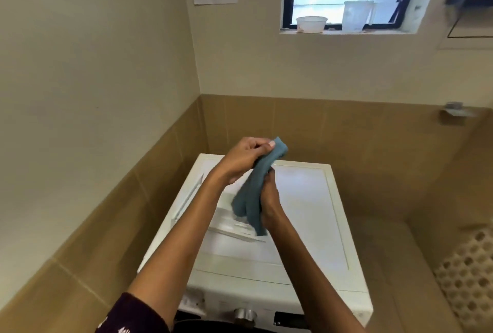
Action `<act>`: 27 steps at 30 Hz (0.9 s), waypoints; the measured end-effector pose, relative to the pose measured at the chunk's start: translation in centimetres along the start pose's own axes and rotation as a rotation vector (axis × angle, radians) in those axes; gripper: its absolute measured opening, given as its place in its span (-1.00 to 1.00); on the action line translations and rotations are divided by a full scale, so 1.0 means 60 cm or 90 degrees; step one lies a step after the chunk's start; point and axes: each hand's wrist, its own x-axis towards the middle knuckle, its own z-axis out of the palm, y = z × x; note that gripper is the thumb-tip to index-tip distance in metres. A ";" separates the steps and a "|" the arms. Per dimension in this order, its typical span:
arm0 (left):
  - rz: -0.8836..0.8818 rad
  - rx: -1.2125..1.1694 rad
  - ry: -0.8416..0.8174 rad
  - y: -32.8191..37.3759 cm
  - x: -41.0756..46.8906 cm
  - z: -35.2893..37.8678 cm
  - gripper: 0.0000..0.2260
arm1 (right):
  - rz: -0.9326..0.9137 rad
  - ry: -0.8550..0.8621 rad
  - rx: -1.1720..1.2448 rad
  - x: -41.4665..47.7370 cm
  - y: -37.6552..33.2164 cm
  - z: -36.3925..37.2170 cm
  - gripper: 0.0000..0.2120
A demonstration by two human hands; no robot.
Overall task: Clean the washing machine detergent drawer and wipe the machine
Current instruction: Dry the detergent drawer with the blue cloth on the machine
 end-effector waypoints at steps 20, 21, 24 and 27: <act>-0.478 0.456 0.071 -0.345 0.008 -0.272 -0.37 | 0.028 0.078 -0.118 0.109 0.142 0.093 -0.93; -0.469 0.457 0.084 -0.349 0.012 -0.270 -0.38 | -0.002 0.045 -0.219 0.119 0.163 0.105 -0.84; -0.480 0.421 0.130 -0.368 0.025 -0.270 -0.42 | -0.097 -0.024 -0.654 0.143 0.226 0.147 -0.62; -0.506 0.373 0.131 -0.386 0.031 -0.272 -0.34 | -0.133 -0.023 -0.852 0.141 0.264 0.170 -0.60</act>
